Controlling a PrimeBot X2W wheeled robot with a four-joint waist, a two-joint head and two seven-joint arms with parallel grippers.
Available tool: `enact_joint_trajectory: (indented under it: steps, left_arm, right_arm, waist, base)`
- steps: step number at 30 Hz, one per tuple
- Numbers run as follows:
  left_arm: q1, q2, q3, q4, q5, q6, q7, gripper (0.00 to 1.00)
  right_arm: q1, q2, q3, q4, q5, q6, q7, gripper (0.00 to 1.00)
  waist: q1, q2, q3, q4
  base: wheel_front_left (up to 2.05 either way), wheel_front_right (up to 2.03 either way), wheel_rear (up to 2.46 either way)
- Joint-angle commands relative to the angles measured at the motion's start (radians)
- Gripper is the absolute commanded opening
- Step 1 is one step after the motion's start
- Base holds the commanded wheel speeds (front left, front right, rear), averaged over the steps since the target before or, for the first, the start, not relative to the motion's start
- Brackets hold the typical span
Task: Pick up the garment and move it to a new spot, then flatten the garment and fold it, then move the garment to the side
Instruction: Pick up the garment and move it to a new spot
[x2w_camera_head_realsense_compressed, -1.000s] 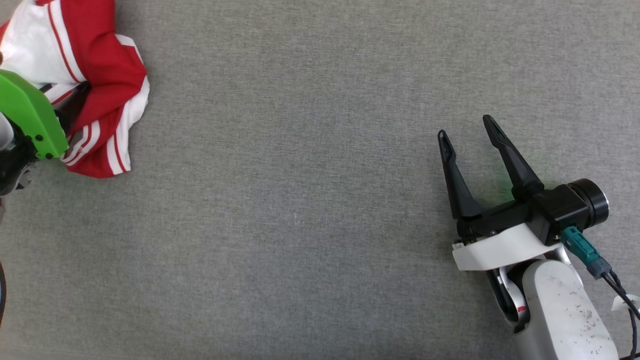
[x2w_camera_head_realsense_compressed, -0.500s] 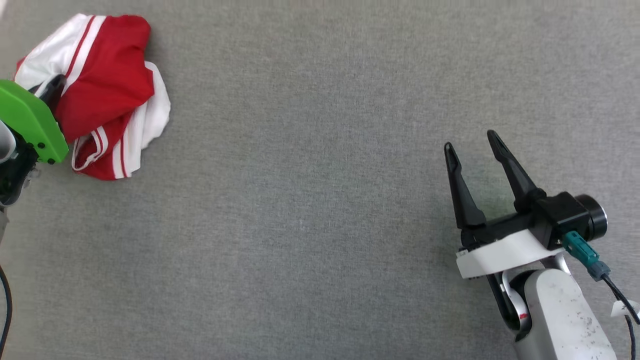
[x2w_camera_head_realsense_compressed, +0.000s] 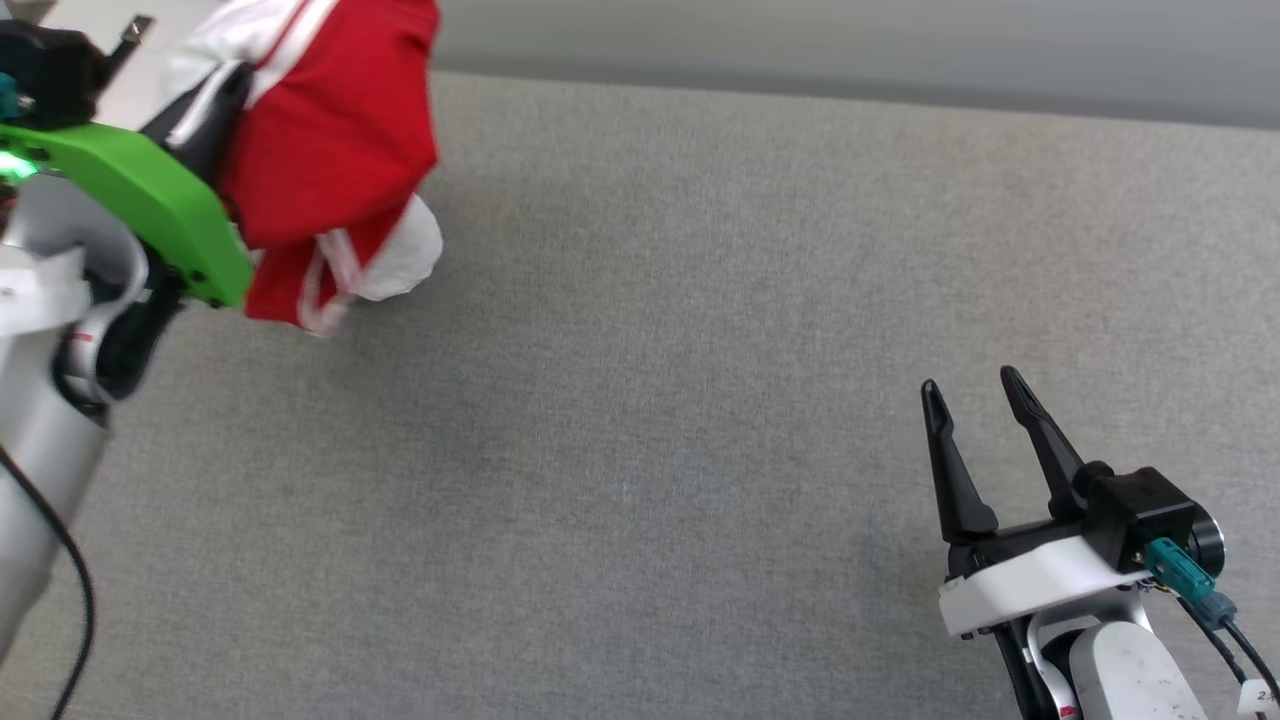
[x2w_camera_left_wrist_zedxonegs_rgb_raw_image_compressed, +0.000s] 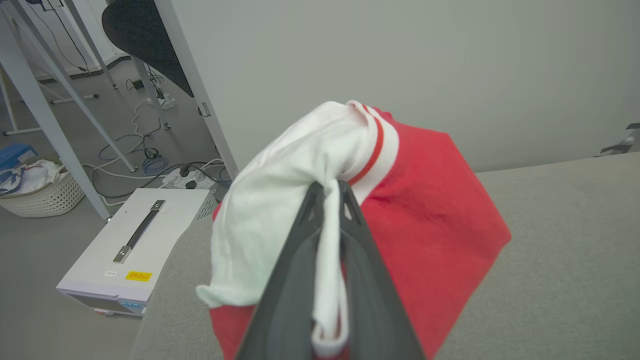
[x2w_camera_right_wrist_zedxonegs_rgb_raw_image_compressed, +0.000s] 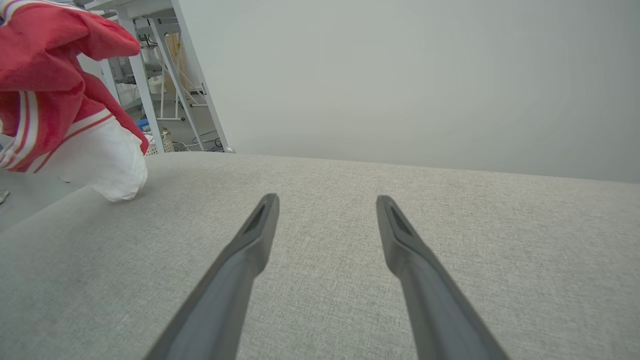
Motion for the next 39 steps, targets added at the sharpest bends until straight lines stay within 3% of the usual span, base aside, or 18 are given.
enact_joint_trajectory:
  steps: [1,7,17,21,28,34,39]
  left_arm:
    - [0.022,-0.019,-0.006,-0.034,0.009,0.014,-0.006,0.00]
    - [0.052,-0.100,-0.037,-0.181,0.006,0.070,-0.002,0.00]
    - [0.021,-0.310,-0.084,-0.250,-0.023,0.093,-0.041,0.00]
    - [0.027,-0.365,-0.097,-0.261,-0.035,0.096,-0.061,0.00]
    - [0.123,-0.373,-0.109,-0.188,-0.069,0.075,-0.101,0.00]
    - [0.230,-0.353,-0.119,-0.020,-0.094,0.050,-0.137,0.00]
    - [0.259,-0.329,-0.150,0.153,-0.024,0.056,-0.204,0.00]
  right_arm:
    - [0.013,-0.001,-0.006,0.001,0.005,-0.001,-0.006,1.00]
    - [0.030,-0.001,-0.013,-0.004,0.009,-0.001,-0.006,1.00]
    - [0.032,-0.001,-0.033,-0.018,0.023,-0.001,-0.006,1.00]
    - [0.031,-0.001,-0.061,-0.027,0.028,-0.001,-0.006,1.00]
    - [0.024,-0.001,-0.076,-0.030,0.035,-0.001,-0.006,1.00]
    - [0.015,-0.001,-0.064,-0.020,0.039,-0.001,-0.006,1.00]
    - [0.000,-0.001,-0.056,-0.007,0.030,-0.001,-0.006,1.00]
  waist:
    - [0.0001,0.0000,-0.079,-0.001]
    - [0.0001,0.0000,-0.115,-0.042]
    - [0.0001,0.0000,-0.122,-0.177]
    - [0.0001,0.0000,-0.106,-0.227]
    - [0.0001,0.0000,-0.073,-0.278]
    - [0.0001,0.0000,-0.034,-0.279]
    - [0.0001,0.0000,-0.012,-0.256]
  base:
    - [0.00,0.00,0.00]
    - [0.00,0.00,0.00]
    - [0.00,0.00,0.00]
    - [0.00,0.00,0.00]
    - [0.00,0.00,0.00]
    - [0.00,0.00,0.00]
    - [0.00,0.00,0.00]
